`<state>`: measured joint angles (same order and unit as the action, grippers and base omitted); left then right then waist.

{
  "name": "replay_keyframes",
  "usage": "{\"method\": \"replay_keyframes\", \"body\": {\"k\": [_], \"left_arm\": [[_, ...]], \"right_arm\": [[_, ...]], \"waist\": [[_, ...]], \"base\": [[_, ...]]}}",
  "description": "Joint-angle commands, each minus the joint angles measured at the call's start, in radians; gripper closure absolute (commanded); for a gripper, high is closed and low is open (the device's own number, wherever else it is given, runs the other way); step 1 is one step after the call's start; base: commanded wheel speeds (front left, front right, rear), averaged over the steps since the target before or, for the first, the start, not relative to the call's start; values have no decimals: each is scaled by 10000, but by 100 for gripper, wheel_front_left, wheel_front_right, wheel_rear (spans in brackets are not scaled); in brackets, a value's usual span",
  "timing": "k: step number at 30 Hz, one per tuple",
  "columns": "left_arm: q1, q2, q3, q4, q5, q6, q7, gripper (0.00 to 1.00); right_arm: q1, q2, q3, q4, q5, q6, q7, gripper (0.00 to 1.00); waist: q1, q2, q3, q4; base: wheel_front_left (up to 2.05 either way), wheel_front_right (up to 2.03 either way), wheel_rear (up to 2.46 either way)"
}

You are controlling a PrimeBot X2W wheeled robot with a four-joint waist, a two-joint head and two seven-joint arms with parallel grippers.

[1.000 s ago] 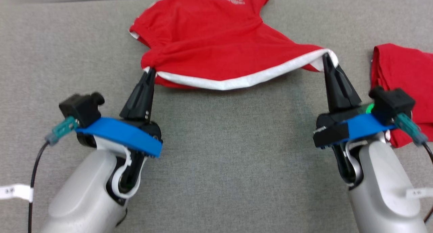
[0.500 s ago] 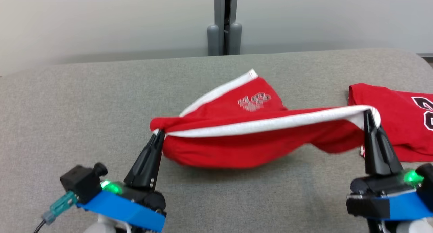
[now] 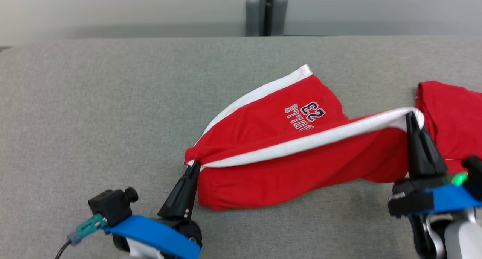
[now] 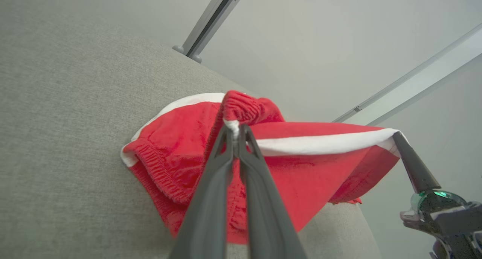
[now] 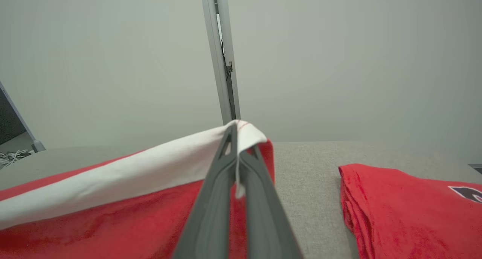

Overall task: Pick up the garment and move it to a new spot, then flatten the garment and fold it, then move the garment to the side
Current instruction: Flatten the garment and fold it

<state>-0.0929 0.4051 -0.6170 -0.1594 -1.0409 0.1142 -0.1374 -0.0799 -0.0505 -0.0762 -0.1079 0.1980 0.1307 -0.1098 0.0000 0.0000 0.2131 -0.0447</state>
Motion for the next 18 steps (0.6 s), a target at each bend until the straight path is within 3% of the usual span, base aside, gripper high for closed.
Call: {"method": "replay_keyframes", "body": {"k": [1,11,18], "left_arm": [[-428,-320,171,247,-317,-18,51,100],[-2527,-1614,451,2358,-674,29,177,100],[-3460,-2117,287,3498,-523,-190,207,100]], "right_arm": [[-813,-88,-27,458,-228,1,203,100],[-4936,-1063,525,3986,-338,1,1038,100],[-6677,-1504,1154,6126,-452,1,1151,100]], "waist": [[0,0,527,440],[0,0,1819,1242],[0,0,2337,1606]], "base": [[0,0,0],[0,0,0],[0,0,0]]}}
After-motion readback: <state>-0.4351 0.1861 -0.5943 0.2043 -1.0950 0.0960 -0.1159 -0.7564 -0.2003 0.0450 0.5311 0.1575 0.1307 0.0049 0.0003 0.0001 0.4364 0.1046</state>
